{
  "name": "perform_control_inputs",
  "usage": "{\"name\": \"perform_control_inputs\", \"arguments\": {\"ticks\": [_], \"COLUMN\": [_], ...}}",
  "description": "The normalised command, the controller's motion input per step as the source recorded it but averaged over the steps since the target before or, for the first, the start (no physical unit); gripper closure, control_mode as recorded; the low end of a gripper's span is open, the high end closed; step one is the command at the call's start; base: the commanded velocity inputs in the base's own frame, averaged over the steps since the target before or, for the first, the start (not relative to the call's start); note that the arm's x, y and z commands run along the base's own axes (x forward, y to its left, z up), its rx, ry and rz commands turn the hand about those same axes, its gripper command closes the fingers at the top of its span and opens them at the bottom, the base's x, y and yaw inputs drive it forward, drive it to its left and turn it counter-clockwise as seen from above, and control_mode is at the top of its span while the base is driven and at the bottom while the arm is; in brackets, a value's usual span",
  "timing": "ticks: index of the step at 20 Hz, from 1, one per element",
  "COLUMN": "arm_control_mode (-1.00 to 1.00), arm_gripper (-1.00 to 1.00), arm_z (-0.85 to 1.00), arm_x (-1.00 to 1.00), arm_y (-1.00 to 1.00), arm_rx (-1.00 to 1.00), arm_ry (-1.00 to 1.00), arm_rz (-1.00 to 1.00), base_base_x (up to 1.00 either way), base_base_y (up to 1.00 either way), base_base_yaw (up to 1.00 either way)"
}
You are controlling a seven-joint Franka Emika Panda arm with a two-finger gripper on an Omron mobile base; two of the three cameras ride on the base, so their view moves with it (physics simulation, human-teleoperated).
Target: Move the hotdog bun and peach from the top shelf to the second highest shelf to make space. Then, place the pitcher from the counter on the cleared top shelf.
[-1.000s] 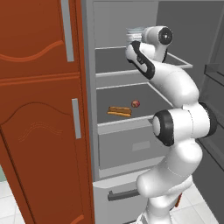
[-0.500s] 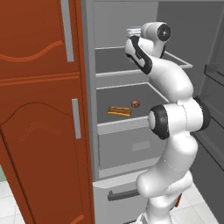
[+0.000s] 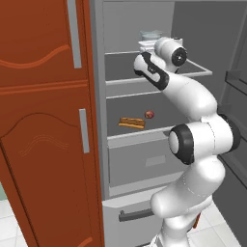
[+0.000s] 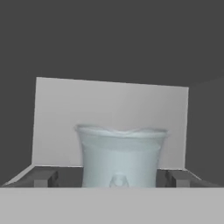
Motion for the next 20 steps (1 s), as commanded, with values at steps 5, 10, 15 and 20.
{"name": "perform_control_inputs", "arguments": {"ticks": [5,10,15,20], "arm_control_mode": [-1.00,-1.00,-1.00,-1.00], "arm_gripper": [-1.00,-1.00,-1.00,-1.00], "arm_z": [-0.07,0.34,0.14,-0.07], "arm_x": [0.00,-0.06,-0.30,-0.65], "arm_y": [0.00,0.00,0.02,0.17], "arm_rx": [0.00,0.00,-0.03,-0.09], "arm_ry": [0.01,0.14,0.21,0.21], "arm_rz": [0.00,0.00,0.00,0.00], "base_base_x": [0.00,0.00,0.00,0.00], "base_base_y": [0.00,0.00,0.00,0.00], "base_base_yaw": [0.00,0.00,0.00,0.00]}}
